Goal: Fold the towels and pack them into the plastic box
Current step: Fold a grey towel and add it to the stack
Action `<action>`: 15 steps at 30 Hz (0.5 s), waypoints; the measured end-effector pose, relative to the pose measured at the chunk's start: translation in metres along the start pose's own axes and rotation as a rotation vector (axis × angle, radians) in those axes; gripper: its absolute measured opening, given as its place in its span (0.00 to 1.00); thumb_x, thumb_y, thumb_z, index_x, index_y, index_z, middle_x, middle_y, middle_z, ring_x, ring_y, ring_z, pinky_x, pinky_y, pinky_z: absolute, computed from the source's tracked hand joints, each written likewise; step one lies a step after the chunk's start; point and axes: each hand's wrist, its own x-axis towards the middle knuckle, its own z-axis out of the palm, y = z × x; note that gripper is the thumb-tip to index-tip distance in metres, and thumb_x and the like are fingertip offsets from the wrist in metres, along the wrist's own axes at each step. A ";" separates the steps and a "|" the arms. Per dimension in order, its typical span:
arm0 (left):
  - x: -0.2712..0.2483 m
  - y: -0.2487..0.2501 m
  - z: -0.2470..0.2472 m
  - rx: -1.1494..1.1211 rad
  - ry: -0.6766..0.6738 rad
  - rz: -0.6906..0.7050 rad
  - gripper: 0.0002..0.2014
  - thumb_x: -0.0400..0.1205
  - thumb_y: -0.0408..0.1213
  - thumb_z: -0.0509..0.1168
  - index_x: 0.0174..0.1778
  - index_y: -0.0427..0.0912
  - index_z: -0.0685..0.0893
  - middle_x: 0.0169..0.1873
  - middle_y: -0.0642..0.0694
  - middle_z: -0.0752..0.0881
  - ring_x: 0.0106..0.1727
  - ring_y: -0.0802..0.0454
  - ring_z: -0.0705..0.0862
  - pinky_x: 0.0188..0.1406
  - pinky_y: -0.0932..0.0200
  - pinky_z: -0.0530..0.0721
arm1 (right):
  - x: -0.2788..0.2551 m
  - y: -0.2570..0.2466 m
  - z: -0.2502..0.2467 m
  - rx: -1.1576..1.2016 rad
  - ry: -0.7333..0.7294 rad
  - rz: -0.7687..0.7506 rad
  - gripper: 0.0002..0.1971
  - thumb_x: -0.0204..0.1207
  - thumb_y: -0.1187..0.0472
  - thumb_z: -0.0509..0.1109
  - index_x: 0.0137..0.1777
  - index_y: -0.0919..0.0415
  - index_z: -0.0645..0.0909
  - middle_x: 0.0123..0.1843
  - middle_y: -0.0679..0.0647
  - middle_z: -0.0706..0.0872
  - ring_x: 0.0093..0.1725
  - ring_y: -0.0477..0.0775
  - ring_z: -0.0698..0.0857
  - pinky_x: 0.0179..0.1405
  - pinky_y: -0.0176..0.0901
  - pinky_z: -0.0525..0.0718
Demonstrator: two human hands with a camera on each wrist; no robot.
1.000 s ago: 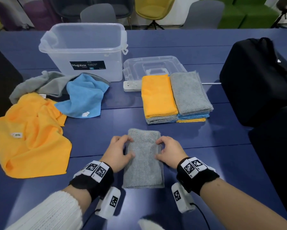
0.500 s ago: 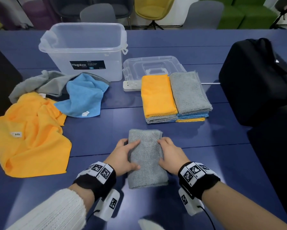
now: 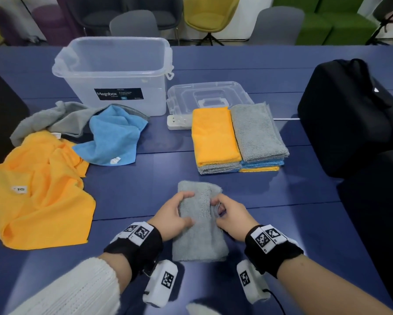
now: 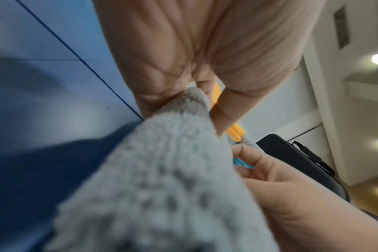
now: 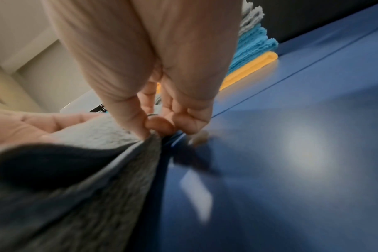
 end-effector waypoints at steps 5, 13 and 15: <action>0.005 0.017 -0.011 -0.101 -0.054 0.103 0.23 0.72 0.24 0.69 0.57 0.54 0.87 0.52 0.47 0.89 0.46 0.51 0.85 0.53 0.49 0.84 | 0.002 0.002 -0.019 0.216 0.042 -0.095 0.15 0.72 0.70 0.71 0.48 0.46 0.80 0.41 0.49 0.81 0.39 0.44 0.80 0.48 0.40 0.81; 0.045 0.090 -0.036 -0.068 0.001 0.316 0.36 0.71 0.27 0.75 0.74 0.50 0.73 0.69 0.47 0.79 0.65 0.59 0.81 0.67 0.63 0.78 | 0.018 -0.040 -0.084 0.347 0.105 -0.215 0.28 0.67 0.71 0.79 0.62 0.53 0.72 0.58 0.48 0.76 0.38 0.53 0.83 0.45 0.48 0.87; 0.067 0.105 -0.043 0.104 0.049 0.395 0.45 0.65 0.40 0.77 0.79 0.49 0.66 0.73 0.45 0.73 0.73 0.57 0.74 0.75 0.61 0.70 | 0.035 -0.049 -0.109 0.219 0.192 -0.277 0.30 0.70 0.71 0.76 0.68 0.52 0.70 0.60 0.43 0.75 0.39 0.50 0.81 0.45 0.44 0.85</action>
